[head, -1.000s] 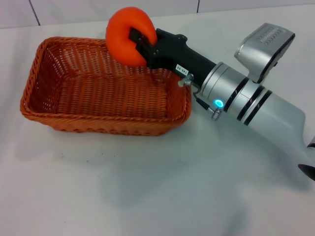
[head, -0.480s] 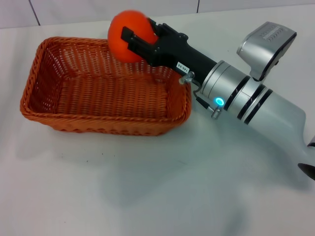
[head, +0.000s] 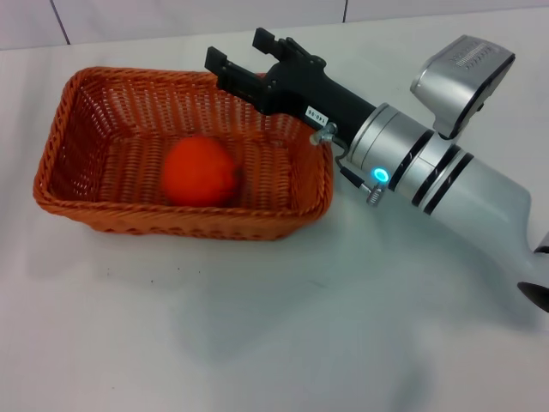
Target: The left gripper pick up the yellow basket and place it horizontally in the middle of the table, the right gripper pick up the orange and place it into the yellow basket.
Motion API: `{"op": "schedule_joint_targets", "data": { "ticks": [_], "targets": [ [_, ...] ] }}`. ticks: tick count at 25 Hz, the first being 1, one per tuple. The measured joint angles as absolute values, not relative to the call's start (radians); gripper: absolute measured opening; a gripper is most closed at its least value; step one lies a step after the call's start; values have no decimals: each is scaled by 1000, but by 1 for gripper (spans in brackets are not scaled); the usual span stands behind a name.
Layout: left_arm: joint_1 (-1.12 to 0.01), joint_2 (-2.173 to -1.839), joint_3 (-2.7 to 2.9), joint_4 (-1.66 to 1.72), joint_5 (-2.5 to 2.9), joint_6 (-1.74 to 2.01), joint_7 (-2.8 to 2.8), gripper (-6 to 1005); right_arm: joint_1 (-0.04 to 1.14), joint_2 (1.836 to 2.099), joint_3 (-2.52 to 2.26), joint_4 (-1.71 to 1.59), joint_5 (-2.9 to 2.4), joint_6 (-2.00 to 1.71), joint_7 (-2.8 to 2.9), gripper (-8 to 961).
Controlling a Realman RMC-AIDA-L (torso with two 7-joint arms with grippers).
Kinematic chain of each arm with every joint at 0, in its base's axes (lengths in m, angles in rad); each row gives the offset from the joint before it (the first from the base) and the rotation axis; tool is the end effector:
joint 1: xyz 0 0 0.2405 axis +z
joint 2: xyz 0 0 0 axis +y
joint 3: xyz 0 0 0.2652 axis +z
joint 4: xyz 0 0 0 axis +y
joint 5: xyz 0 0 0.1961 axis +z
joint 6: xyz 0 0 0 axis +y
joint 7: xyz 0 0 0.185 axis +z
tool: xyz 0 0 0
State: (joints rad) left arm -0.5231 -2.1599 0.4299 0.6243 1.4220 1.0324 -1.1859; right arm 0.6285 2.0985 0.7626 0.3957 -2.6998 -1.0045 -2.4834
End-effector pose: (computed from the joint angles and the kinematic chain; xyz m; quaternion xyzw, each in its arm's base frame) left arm -0.2917 0.4240 0.0582 -0.6973 -0.3218 -0.3903 0.5079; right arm 0.1572 0.3823 -0.1155 -0.2741 -0.8076 -0.2856 0.4371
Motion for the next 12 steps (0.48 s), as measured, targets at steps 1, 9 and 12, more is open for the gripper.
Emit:
{"op": "schedule_joint_targets", "data": {
  "ticks": [1,9,12],
  "targets": [
    [-523,-2160,428,624,1421,1031,-1178,876,629,2099,767,396,-2700,-1006,-2496,933],
    [-518,-2160,425,619,1391,977,-1059,876,567,2096,950,374,-2700,-1095,-2763,934],
    [-507,-2162,424,597,1332,969,-965,875,529,2095,1055,349,-2699,-1116,-2824,934]
  ]
}}
